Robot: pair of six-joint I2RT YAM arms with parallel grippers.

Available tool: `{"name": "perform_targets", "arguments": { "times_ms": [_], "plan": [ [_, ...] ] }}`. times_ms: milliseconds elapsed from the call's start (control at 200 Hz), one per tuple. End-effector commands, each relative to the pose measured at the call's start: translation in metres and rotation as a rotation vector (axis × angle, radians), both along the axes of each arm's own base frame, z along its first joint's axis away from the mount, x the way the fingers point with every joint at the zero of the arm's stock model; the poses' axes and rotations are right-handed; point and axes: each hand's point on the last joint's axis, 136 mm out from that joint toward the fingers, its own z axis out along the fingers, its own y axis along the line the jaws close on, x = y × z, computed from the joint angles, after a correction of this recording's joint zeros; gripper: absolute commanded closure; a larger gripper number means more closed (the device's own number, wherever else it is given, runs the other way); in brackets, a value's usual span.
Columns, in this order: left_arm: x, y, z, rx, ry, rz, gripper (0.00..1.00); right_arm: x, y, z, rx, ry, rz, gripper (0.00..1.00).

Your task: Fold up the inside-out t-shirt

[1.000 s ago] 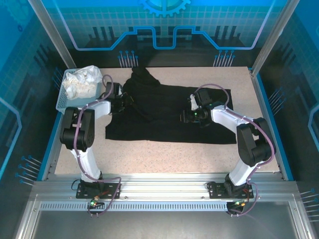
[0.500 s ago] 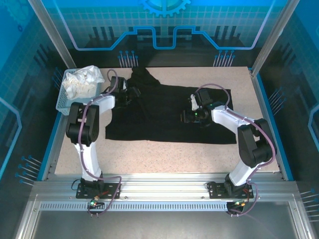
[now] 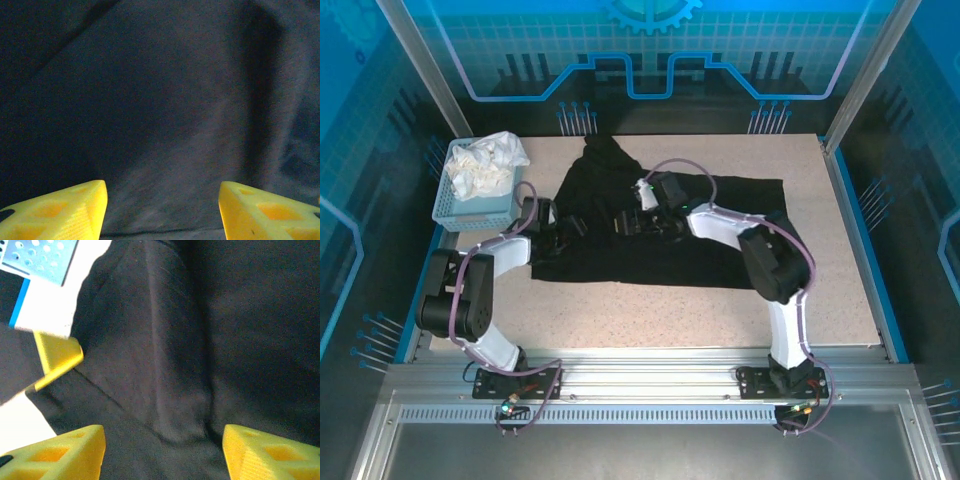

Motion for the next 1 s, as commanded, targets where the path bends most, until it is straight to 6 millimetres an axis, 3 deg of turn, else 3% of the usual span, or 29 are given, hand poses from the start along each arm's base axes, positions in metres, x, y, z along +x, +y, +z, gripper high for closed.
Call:
{"name": "perform_targets", "arguments": {
  "times_ms": [0, 170, 210, 230, 340, 455, 575, 685, 705, 745, 845, 925, 990],
  "plan": [
    [-0.011, 0.007, 0.0, -0.027, -0.007, 0.02, 0.38, 0.012, 0.031, -0.006, 0.061, 0.036, -0.004, 0.33],
    [-0.023, 0.008, -0.012, -0.036, 0.018, 0.018, 0.38, 0.026, 0.051, -0.026, 0.024, 0.066, -0.01, 0.33],
    [-0.025, 0.008, -0.014, -0.037, 0.019, 0.017, 0.38, 0.029, 0.053, -0.018, 0.026, 0.054, -0.009, 0.33],
    [-0.025, 0.007, -0.015, -0.039, 0.02, 0.016, 0.38, 0.029, 0.053, -0.032, 0.007, 0.073, -0.01, 0.34],
    [-0.027, 0.006, -0.02, -0.049, 0.03, 0.016, 0.38, 0.032, 0.057, -0.029, 0.0, 0.08, 0.003, 0.35],
    [-0.027, 0.005, -0.021, -0.057, 0.03, 0.012, 0.38, 0.03, 0.062, -0.018, 0.055, 0.1, 0.053, 0.55],
    [-0.027, 0.008, -0.022, -0.05, 0.028, 0.015, 0.38, 0.035, 0.062, 0.01, 0.193, 0.111, 0.082, 0.79],
    [-0.028, 0.009, -0.023, -0.051, 0.032, 0.019, 0.38, 0.041, 0.057, 0.022, 0.238, 0.096, 0.083, 0.94],
    [-0.028, 0.009, -0.023, -0.051, 0.03, 0.018, 0.38, 0.042, 0.055, 0.038, 0.25, 0.072, 0.083, 0.96],
    [-0.028, 0.01, -0.023, -0.05, 0.03, 0.02, 0.38, 0.043, 0.051, 0.042, 0.245, 0.06, 0.077, 1.0],
    [-0.028, 0.01, -0.024, -0.049, 0.031, 0.018, 0.38, 0.045, 0.042, 0.044, 0.215, 0.038, 0.061, 1.0],
    [-0.028, 0.01, -0.024, -0.05, 0.032, 0.018, 0.38, 0.045, 0.035, 0.034, 0.139, 0.036, 0.026, 1.0],
    [-0.027, 0.01, -0.025, -0.053, 0.032, 0.018, 0.38, 0.048, 0.025, 0.015, 0.027, 0.068, -0.036, 0.87]
  ]
}}
